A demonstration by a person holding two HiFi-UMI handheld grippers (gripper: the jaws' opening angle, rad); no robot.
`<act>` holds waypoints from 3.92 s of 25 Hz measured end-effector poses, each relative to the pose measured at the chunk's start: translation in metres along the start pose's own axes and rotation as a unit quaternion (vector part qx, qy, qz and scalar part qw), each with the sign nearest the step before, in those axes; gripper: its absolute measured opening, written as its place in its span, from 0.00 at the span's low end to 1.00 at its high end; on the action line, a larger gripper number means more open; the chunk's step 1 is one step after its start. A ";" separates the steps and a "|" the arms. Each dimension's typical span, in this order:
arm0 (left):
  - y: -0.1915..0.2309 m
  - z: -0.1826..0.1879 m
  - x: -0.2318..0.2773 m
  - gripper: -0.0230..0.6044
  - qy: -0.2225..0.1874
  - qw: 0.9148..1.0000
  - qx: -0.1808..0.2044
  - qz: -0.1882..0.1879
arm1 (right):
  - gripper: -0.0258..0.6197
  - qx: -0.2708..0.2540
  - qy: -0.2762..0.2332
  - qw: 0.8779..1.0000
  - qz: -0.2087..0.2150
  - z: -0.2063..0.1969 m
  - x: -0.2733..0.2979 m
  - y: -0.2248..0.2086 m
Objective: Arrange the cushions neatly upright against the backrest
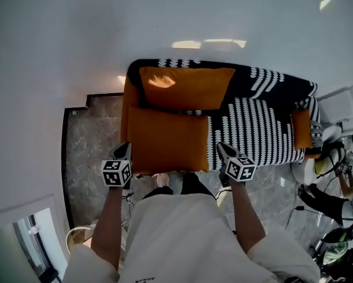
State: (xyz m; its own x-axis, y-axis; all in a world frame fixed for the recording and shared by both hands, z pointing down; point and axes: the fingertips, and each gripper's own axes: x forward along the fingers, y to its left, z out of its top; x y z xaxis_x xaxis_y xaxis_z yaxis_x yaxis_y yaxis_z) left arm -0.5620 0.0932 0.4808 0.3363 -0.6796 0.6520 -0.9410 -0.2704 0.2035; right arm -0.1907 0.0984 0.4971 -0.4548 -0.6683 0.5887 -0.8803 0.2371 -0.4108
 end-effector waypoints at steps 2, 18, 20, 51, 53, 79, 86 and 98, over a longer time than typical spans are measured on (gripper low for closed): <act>0.005 -0.004 0.001 0.07 0.003 1.000 0.004 -0.006 | 0.07 -0.005 0.001 1.000 -0.011 -0.005 0.001 0.004; 0.022 -0.016 0.043 0.07 0.030 0.999 0.008 -0.012 | 0.07 -0.001 0.028 0.999 -0.028 -0.016 0.035 -0.004; 0.033 -0.017 0.056 0.07 0.035 0.999 0.000 0.003 | 0.07 -0.010 0.044 0.999 -0.030 -0.017 0.053 -0.016; 0.141 -0.038 0.278 0.40 0.135 0.982 -0.045 0.123 | 0.15 -0.018 0.206 0.978 -0.023 -0.075 0.300 -0.210; 0.148 -0.037 0.286 0.42 0.142 0.980 -0.060 0.129 | 0.26 -0.009 0.216 0.976 -0.021 -0.081 0.307 -0.216; 0.140 -0.056 0.307 0.17 0.202 0.975 -0.007 0.096 | 0.13 0.059 0.346 0.935 0.053 -0.148 0.354 -0.215; 0.117 -0.028 0.276 0.13 0.151 0.986 -0.018 0.069 | 0.11 0.070 0.293 0.949 0.098 -0.097 0.308 -0.195; 0.027 0.025 0.178 0.11 0.009 0.996 -0.089 -0.014 | 0.10 0.066 0.177 0.978 0.086 0.021 0.169 -0.160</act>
State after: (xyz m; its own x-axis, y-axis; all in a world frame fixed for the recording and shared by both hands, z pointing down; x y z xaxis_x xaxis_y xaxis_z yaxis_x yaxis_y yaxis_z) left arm -0.5267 -0.0528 0.5842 0.3633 -0.6611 0.6565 -0.9236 -0.1628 0.3472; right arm -0.1243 -0.0669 0.6476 -0.6333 -0.3345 0.6979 -0.7723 0.2150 -0.5978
